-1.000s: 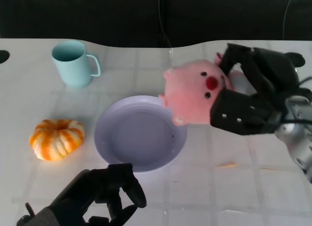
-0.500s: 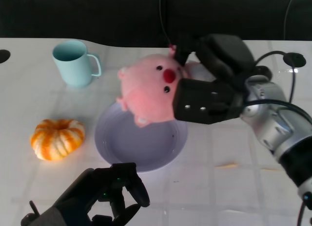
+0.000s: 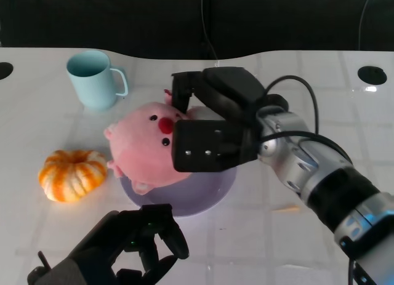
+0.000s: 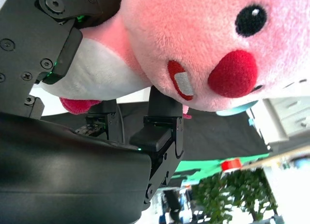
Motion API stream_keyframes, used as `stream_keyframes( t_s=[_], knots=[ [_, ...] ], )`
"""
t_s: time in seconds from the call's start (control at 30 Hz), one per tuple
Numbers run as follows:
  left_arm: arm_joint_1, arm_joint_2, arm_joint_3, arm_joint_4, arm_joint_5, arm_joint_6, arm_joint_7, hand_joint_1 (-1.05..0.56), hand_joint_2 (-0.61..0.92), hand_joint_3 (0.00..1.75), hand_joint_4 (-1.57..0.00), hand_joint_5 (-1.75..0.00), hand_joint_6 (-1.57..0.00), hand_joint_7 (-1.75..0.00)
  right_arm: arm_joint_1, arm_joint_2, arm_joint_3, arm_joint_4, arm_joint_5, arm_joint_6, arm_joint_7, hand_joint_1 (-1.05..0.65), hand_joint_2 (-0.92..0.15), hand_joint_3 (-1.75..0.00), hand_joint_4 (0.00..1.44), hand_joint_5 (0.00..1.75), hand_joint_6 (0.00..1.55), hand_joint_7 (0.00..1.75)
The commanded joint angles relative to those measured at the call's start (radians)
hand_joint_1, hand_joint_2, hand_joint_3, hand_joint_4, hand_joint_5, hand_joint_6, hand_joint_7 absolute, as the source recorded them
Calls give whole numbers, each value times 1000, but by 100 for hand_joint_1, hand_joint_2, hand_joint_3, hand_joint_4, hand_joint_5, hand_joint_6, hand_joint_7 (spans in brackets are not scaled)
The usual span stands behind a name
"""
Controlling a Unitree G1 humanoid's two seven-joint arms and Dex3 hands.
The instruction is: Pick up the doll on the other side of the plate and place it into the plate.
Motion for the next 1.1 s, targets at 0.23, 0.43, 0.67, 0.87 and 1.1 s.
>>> stream_keyframes(
  t_s=[0.23, 0.43, 0.67, 0.87, 1.1],
  knots=[
    [-14, 5, -6, 24, 30, -19, 17, -17, 60, 93, -65, -175, -63, -141, -52, -44, 24, -45, -2, 41, 234, -61, -91, -21, 33, 45, 44, 3],
    [-5, 6, -2, 12, 27, -9, 12, -17, 60, 93, -65, -175, -63, -141, -21, -118, 37, -200, 3, 79, 419, -82, -92, -26, 11, 22, 10, 0],
    [-1, 6, -3, 0, 27, -5, 14, -16, 63, 90, -64, -175, -63, -140, 31, -185, 29, -341, 16, 90, 535, -88, -92, -27, 8, 19, 10, 1],
    [3, 1, -10, -16, 34, 6, 15, -17, 63, 90, -64, -175, -62, -141, 171, -285, -36, -572, 51, 50, 526, -83, -92, -28, 18, 25, 19, 5],
    [10, -14, -16, -36, 29, 29, 16, -17, 63, 89, -65, -175, -63, -141, 413, -381, -179, -873, 136, 43, 505, -73, -92, -27, 33, 34, 31, 8]
  ],
)
